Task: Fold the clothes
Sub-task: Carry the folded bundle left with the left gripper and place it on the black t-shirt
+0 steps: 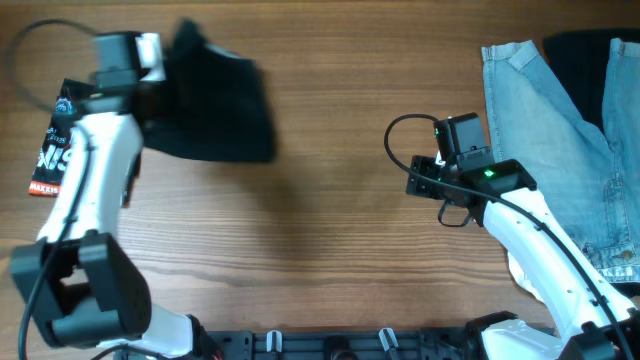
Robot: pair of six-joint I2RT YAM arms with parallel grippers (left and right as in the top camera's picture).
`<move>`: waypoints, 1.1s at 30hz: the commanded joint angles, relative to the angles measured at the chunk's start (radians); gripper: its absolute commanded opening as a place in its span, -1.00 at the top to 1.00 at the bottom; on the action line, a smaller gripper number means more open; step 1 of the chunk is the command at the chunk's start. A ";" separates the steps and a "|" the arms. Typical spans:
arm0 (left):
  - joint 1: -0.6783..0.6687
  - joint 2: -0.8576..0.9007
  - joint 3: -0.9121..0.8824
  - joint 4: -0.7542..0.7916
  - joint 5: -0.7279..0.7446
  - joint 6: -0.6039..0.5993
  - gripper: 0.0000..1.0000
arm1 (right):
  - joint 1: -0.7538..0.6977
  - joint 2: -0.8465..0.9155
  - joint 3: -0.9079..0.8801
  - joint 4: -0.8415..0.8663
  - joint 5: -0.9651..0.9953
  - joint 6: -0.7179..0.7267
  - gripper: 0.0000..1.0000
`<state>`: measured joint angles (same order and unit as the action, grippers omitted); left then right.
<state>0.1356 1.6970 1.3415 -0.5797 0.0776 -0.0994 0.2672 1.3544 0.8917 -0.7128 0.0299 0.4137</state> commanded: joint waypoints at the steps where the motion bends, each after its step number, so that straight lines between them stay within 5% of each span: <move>1: 0.158 -0.014 0.015 0.022 -0.027 -0.010 0.82 | -0.003 -0.005 0.013 -0.008 -0.008 -0.014 -0.40; 6: 0.312 -0.014 0.015 0.096 -0.026 -0.010 0.76 | -0.003 -0.005 0.013 -0.007 -0.023 -0.014 -0.39; 21: 0.411 -0.014 0.015 0.101 -0.027 -0.014 0.66 | -0.003 -0.005 0.013 -0.007 -0.024 -0.014 -0.40; 24: 0.426 -0.014 0.015 0.098 -0.027 -0.042 -0.30 | -0.003 -0.005 0.013 -0.007 -0.024 -0.019 -0.42; 33: 0.445 -0.014 0.014 0.072 0.056 -0.097 -0.51 | -0.003 -0.003 0.013 -0.006 -0.024 -0.018 -0.44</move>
<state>0.5755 1.6966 1.3418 -0.4961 0.0692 -0.1738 0.2672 1.3544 0.8917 -0.7185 0.0227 0.4129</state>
